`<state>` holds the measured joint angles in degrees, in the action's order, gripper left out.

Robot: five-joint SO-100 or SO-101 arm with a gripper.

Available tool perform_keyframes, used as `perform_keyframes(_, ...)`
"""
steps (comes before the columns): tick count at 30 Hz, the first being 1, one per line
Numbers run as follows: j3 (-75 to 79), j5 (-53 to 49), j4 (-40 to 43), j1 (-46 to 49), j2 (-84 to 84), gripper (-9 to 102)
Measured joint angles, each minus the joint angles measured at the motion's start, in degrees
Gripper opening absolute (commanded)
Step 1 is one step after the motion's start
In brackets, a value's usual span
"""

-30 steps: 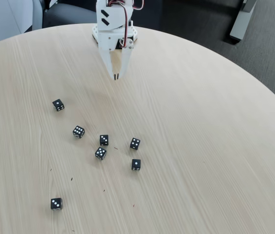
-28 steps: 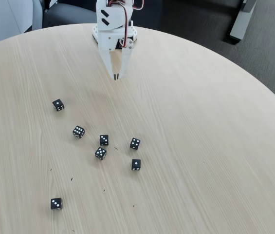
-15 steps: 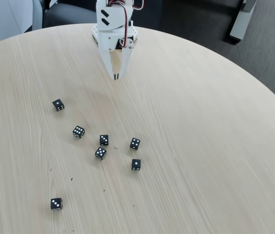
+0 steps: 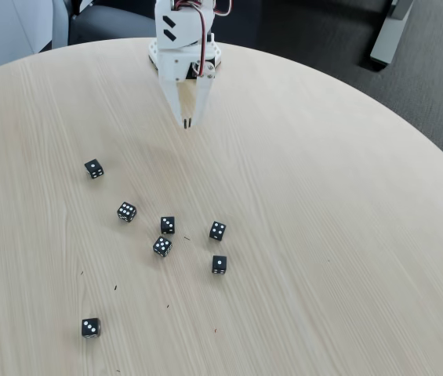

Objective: Pick up the dice with number 6

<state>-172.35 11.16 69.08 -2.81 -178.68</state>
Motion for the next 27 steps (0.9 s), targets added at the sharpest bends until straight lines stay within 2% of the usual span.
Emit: perform_keyframes(27, 0.0, 0.44, 0.0, 0.0, 0.18, 0)
